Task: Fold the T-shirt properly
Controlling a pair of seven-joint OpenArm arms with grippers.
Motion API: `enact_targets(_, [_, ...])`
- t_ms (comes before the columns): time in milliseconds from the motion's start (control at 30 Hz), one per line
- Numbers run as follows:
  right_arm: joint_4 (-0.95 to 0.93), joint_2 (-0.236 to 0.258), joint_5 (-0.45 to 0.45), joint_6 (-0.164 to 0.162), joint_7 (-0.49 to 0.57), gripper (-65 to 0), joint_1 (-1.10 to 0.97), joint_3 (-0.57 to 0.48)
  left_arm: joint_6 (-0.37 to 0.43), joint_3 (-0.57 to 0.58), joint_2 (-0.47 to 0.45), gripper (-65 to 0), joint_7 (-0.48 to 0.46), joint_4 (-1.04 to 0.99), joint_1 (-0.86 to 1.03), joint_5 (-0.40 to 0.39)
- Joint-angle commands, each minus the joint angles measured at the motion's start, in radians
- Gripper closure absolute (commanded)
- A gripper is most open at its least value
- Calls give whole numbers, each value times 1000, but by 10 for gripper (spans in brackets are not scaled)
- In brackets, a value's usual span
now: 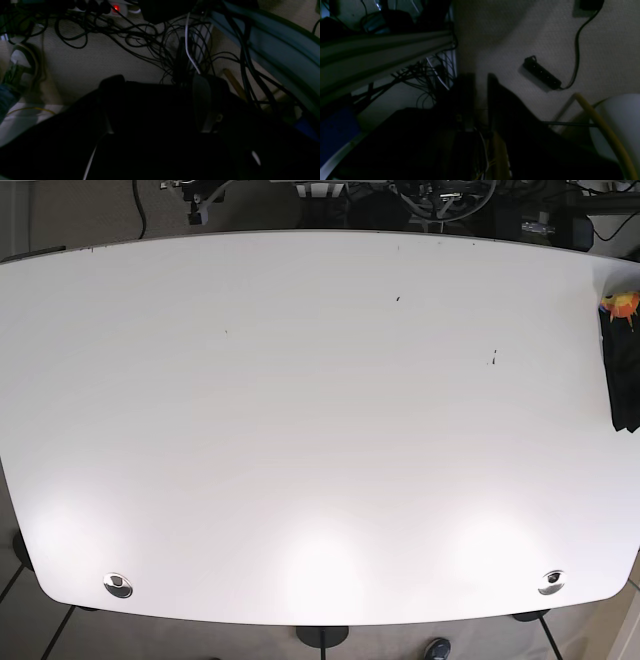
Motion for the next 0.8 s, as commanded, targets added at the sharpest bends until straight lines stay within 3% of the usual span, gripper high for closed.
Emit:
enact_targets(33, [-1, 6, 8, 3, 8, -83, -6, 5, -1, -3, -5, -391, -4, 2, -1, 5])
enact_targets(800, [2, 10, 15, 3, 13, -81, 3, 2, 8, -5, -16, -393, -20, 25, 21, 5])
